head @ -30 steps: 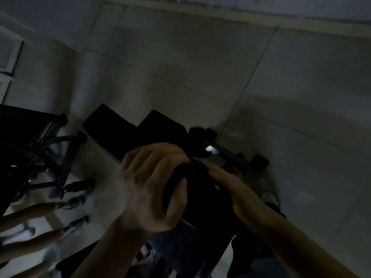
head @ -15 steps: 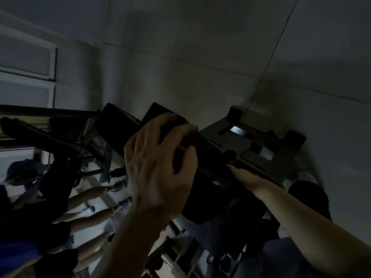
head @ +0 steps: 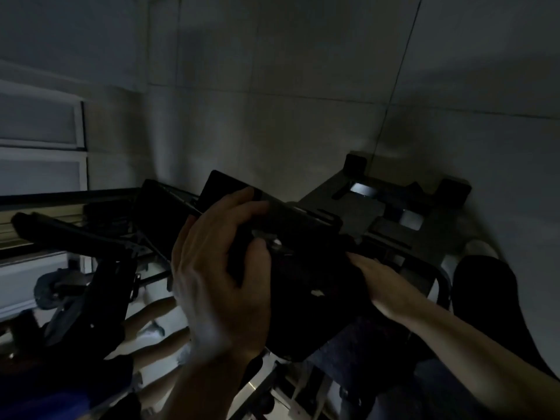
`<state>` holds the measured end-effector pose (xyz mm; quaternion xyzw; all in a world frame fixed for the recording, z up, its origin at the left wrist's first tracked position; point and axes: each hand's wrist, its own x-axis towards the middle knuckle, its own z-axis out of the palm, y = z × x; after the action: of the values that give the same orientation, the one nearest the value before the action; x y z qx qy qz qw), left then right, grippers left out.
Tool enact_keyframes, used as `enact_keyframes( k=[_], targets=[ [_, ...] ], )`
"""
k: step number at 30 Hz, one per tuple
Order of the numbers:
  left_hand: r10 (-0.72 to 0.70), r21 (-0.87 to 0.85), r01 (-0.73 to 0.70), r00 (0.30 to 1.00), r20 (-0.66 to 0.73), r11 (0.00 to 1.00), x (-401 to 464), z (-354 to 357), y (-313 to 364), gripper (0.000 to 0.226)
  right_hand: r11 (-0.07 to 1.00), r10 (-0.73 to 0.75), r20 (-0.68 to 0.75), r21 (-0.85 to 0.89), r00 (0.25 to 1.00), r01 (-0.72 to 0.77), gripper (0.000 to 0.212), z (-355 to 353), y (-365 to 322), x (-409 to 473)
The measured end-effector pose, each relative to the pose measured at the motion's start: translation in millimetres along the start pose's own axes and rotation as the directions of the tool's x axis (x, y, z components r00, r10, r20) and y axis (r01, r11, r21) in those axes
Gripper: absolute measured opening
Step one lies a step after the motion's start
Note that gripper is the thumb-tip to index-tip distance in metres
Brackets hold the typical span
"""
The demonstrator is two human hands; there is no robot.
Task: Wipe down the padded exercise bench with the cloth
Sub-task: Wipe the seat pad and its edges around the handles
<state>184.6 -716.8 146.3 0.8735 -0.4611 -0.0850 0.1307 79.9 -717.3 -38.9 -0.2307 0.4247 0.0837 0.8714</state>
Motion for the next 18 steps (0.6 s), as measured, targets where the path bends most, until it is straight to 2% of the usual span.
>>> enact_keyframes(
  k=[1,3,6,8,11,14,16,18],
  targets=[
    [-0.002,0.007,0.002,1.0,0.002,1.0,0,0,0,0.032,0.994,0.036,-0.016,-0.1,0.999,-0.038,0.044,-6,10,10],
    [-0.006,0.004,0.006,1.0,0.002,1.0,0,0,-1,0.032,0.988,0.151,-0.011,-0.04,0.989,-0.151,0.041,-15,15,31],
    [-0.011,-0.017,0.012,1.0,0.015,1.0,1,0,-1,0.032,0.979,0.176,0.078,-0.117,0.981,-0.166,0.028,-24,18,58],
    [-0.028,-0.018,0.028,0.999,0.026,0.999,0,0,-1,0.032,0.974,0.189,0.144,-0.154,0.971,-0.167,0.03,-29,23,66],
    [-0.022,-0.034,0.023,0.999,0.033,0.999,2,-1,-3,0.033,0.984,0.172,0.165,-0.081,0.971,-0.16,0.032,-35,34,65],
    [-0.033,-0.037,0.034,0.999,0.021,0.999,2,0,-5,0.034,0.978,0.206,0.062,-0.06,0.977,-0.202,0.033,-33,33,53],
    [-0.033,-0.025,0.033,0.999,-0.013,0.999,1,1,-3,0.033,0.988,0.151,-0.008,0.041,0.989,-0.15,0.025,-32,37,37],
    [-0.001,0.015,0.002,0.996,-0.087,1.0,-1,1,-2,0.031,0.997,0.03,-0.038,0.071,0.999,-0.028,0.023,-25,30,16]
  ],
)
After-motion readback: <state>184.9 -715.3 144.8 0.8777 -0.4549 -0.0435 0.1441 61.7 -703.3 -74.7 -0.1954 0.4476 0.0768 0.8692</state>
